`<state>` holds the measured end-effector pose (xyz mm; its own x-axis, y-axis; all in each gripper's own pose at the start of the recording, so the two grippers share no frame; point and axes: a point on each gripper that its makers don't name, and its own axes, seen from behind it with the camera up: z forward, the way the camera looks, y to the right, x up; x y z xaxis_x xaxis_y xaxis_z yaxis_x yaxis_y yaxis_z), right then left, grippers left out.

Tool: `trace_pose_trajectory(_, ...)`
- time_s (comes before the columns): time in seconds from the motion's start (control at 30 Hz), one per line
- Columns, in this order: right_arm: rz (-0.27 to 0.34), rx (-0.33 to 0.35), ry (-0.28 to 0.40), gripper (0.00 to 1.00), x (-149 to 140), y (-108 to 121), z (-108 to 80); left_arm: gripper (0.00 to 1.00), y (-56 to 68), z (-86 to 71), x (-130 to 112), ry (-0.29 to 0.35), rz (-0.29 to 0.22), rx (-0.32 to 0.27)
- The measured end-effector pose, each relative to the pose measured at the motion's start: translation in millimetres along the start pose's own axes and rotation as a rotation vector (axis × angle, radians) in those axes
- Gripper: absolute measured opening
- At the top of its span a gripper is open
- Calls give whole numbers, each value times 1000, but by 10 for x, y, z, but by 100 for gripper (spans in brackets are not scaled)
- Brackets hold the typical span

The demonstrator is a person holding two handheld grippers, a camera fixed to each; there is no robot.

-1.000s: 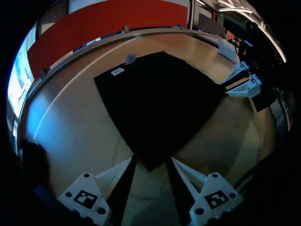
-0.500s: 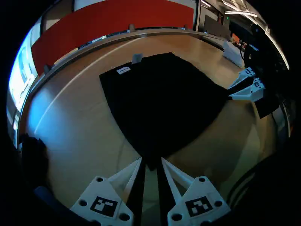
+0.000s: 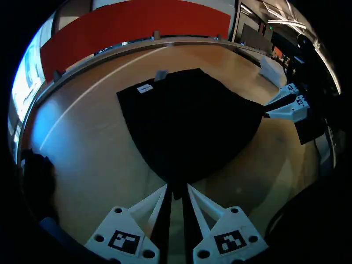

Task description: Fold towel

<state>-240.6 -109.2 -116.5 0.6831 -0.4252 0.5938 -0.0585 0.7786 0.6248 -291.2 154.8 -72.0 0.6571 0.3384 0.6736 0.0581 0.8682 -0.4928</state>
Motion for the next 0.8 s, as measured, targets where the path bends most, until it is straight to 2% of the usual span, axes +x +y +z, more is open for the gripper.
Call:
trace_pose_trajectory(0.4,-25,17,6,15,201,-125,-400,16,50,-414,131,4,-36,4)
trace_pose_trajectory(0.8,-47,17,4,15,391,-182,-731,16,185,-794,264,14,-61,-4)
